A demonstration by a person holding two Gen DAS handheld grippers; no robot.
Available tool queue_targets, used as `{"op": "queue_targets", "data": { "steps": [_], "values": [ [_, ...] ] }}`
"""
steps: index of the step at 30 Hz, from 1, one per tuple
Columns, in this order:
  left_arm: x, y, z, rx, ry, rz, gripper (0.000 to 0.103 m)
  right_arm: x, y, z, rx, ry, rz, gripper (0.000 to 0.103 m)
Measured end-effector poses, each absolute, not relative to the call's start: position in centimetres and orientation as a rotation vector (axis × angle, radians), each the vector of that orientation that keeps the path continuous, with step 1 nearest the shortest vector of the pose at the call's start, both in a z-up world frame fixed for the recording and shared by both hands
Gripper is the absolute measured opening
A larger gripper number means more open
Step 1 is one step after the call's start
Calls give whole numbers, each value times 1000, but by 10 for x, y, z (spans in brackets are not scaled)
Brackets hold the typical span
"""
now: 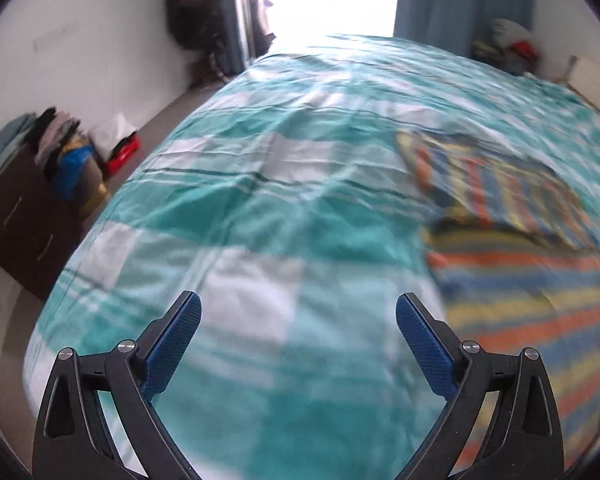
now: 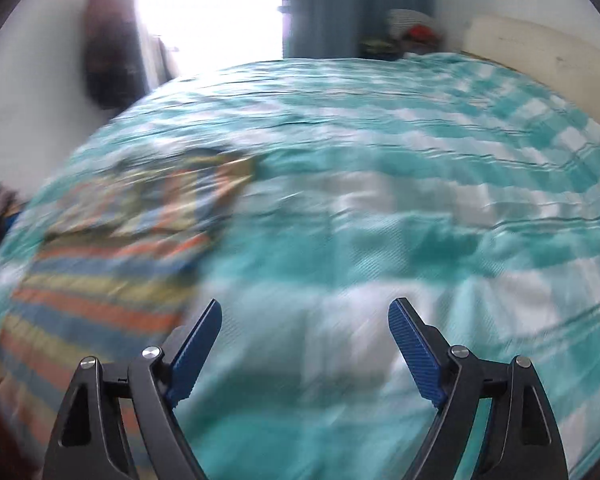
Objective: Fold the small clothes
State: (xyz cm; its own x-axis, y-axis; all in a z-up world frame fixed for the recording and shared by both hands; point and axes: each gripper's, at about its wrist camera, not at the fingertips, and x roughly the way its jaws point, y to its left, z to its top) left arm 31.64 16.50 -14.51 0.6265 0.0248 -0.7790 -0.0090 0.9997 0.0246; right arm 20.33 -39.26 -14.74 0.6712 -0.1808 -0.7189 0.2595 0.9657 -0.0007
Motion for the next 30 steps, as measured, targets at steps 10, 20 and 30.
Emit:
{"op": "queue_targets", "data": {
  "steps": [10,20,30],
  "values": [
    [384,165,-225,-16,995,-53,103,266,-473,-232,227,941,-342,103],
    [379,165,-223,1,996,-47,103,267,-471,-230,193,953,-354,103],
    [378,164,-223,1,997,-46,103,267,-470,-230,192,953,-353,103]
  ]
}}
